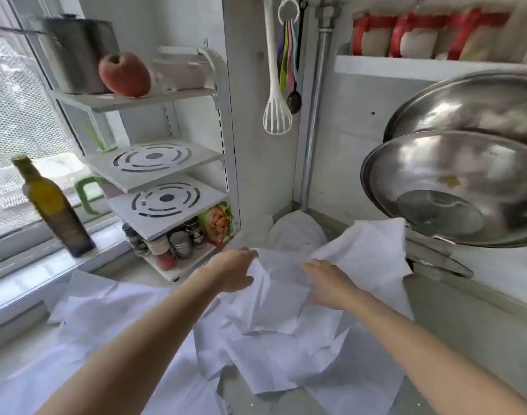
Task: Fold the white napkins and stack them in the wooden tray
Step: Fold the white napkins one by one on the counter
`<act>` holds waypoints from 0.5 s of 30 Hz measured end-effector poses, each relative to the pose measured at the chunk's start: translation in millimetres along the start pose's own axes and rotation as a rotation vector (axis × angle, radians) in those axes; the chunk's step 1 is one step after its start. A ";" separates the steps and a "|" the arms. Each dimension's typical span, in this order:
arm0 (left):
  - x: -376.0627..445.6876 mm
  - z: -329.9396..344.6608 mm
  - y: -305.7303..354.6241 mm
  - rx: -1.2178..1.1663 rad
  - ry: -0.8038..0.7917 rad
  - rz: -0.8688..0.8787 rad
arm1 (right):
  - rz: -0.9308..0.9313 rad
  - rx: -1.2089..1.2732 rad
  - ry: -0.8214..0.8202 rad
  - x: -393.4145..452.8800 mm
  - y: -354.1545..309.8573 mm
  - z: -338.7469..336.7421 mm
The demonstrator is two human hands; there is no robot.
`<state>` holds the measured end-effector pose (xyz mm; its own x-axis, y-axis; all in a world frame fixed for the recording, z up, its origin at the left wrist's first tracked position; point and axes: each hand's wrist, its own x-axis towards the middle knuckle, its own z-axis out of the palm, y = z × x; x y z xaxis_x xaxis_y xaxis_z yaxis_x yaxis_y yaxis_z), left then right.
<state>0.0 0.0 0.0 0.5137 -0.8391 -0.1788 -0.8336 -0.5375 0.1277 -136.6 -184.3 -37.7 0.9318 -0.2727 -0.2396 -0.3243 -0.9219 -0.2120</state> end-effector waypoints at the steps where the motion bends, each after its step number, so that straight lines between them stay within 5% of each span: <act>1: 6.9 3.4 3.5 -0.001 -0.018 -0.002 | -0.003 -0.027 -0.031 7.4 4.2 1.6; 5: 25.7 14.1 10.1 -0.012 -0.035 0.021 | -0.023 0.008 -0.084 35.4 15.8 5.2; 10: 41.2 15.4 8.5 -0.102 0.028 -0.052 | -0.133 0.384 -0.013 58.4 10.6 -21.0; 15: 33.9 -10.1 1.3 -0.666 0.328 -0.121 | -0.248 0.856 0.191 56.9 -23.4 -69.2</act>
<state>18.4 -29.9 3.9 0.7148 -0.6970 0.0573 -0.5219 -0.4771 0.7071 -64.7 -197.3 19.1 0.9775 -0.2048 0.0512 -0.0503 -0.4614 -0.8858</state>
